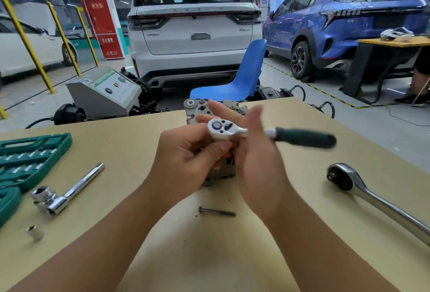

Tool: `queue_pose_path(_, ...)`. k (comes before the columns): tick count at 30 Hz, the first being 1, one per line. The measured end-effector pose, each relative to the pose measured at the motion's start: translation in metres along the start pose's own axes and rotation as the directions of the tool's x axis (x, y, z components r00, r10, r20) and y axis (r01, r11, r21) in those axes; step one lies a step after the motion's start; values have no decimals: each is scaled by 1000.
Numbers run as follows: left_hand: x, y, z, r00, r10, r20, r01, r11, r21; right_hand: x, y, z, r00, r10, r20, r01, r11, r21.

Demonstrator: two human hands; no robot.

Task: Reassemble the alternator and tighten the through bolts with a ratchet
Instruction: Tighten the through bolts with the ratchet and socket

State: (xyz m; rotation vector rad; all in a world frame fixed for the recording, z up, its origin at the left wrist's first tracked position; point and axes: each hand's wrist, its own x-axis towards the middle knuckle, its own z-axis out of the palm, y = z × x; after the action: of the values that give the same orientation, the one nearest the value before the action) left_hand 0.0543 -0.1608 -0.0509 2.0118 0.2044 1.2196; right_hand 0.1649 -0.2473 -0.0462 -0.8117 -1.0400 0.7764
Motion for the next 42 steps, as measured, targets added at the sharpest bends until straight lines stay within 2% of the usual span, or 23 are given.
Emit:
queue_pose_path(1, 1, 0, 0, 1000, -9, 22, 9, 1000, -15, 0, -2, -3, 1000, 30, 9, -30, 997, 76)
queue_pose_path(2, 1, 0, 0, 1000, -10, 25, 10, 1000, -25, -1, -4, -4, 1000, 4, 12, -4, 998, 61)
queue_pose_path(5, -4, -1, 3, 1000, 7, -18, -8, 999, -39, -7, -2, 2, 984, -152, 90, 171, 948, -270)
queue_pose_path(7, -6, 1, 5, 999, -19, -36, 16, 996, -82, -9, 5, 6, 967, -200, 156, 242, 913, -329)
queue_pose_path(9, -5, 2, 6, 997, 23, -71, -24, 999, -27, -8, 4, 9, 974, -190, 126, 220, 928, -302)
queue_pose_path(10, -3, 4, 7, 996, 49, -77, -47, 999, 21, -5, 2, 7, 988, -142, 63, 153, 958, -244)
queue_pose_path(12, 1, 5, 8, 998, 55, -32, -54, 998, 33, 0, -1, 0, 1000, 6, -6, -5, 1000, 16)
queue_pose_path(13, 1, 4, 9, 998, 57, -16, -56, 998, 30, 1, -2, -4, 1000, 17, -6, -17, 997, 73)
queue_pose_path(14, 1, 3, 8, 998, 63, -15, -63, 998, 27, 1, -4, -5, 1000, -25, -2, 25, 999, 36)
queue_pose_path(15, -1, 1, 7, 997, 69, -19, -68, 997, 22, -1, -5, -4, 996, -86, 14, 87, 992, -88)
queue_pose_path(17, -4, -1, 6, 999, 47, -18, -48, 998, -30, -5, -3, 0, 981, -174, 89, 194, 924, -330)
queue_pose_path(18, -6, -2, 5, 999, 43, -15, -44, 998, -45, -7, 1, 2, 971, -200, 132, 235, 895, -379)
queue_pose_path(21, -5, -4, 5, 994, 89, -64, -84, 993, 77, -6, 7, 9, 973, -212, 92, 230, 921, -313)
queue_pose_path(23, -1, -2, 4, 998, 60, -10, -59, 997, 41, -3, 4, 6, 997, -65, -31, 62, 994, -88)
queue_pose_path(24, 0, 0, 4, 998, 56, 24, -56, 998, 22, -3, 3, 2, 1000, -6, -30, 6, 1000, 21)
queue_pose_path(25, 0, 0, 4, 998, 58, 37, -59, 998, 15, -2, 3, -1, 1000, -7, -21, 8, 999, 44)
queue_pose_path(28, -3, 0, 3, 999, 51, 18, -50, 998, -43, -6, 3, 2, 986, -163, 46, 169, 948, -268)
queue_pose_path(30, -5, 1, 3, 998, 59, 4, -59, 997, -55, -8, 8, 6, 970, -212, 114, 240, 902, -359)
queue_pose_path(33, -2, 2, 4, 994, 103, -28, -102, 994, 33, -5, 7, 9, 982, -174, 74, 188, 944, -272)
queue_pose_path(35, 1, 3, 5, 996, 93, -4, -93, 995, 34, -1, 2, 4, 999, -29, -19, 27, 997, -74)
queue_pose_path(37, 0, 3, 6, 994, 104, 22, -105, 994, 45, -1, -2, 0, 1000, -2, -15, 2, 999, 38)
queue_pose_path(40, -8, 2, 9, 990, 73, -119, -65, 995, 72, -6, -4, 4, 990, -122, 76, 137, 962, -237)
queue_pose_path(42, -11, 4, 12, 976, 48, -213, -37, 998, 55, -7, 3, 11, 974, -187, 131, 219, 928, -300)
